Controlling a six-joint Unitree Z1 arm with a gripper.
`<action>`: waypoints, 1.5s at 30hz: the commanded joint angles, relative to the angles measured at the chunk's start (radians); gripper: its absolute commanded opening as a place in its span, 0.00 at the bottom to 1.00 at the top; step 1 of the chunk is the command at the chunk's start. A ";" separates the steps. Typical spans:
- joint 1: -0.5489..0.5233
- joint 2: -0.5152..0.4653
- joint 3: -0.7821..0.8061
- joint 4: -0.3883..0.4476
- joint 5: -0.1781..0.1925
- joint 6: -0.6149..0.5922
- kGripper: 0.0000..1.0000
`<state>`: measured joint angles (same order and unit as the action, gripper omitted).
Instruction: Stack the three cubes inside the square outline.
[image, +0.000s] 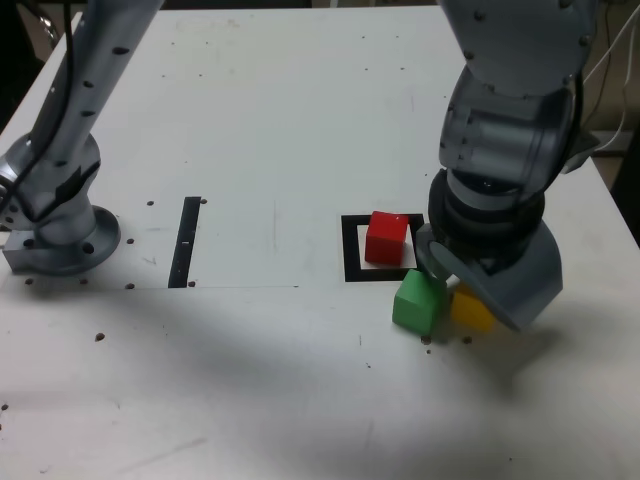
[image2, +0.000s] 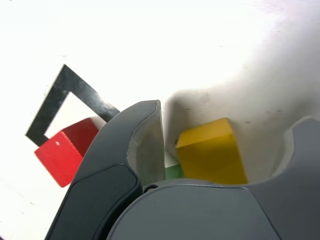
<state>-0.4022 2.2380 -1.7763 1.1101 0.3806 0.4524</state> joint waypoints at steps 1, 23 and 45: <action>0.000 -0.001 -0.017 -0.006 -0.012 0.001 0.61; 0.001 0.095 -0.186 0.168 -0.103 0.041 0.12; 0.051 -0.085 -0.240 0.401 -0.122 -0.120 0.12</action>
<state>-0.3638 2.1778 -2.0361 1.4978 0.2613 0.3612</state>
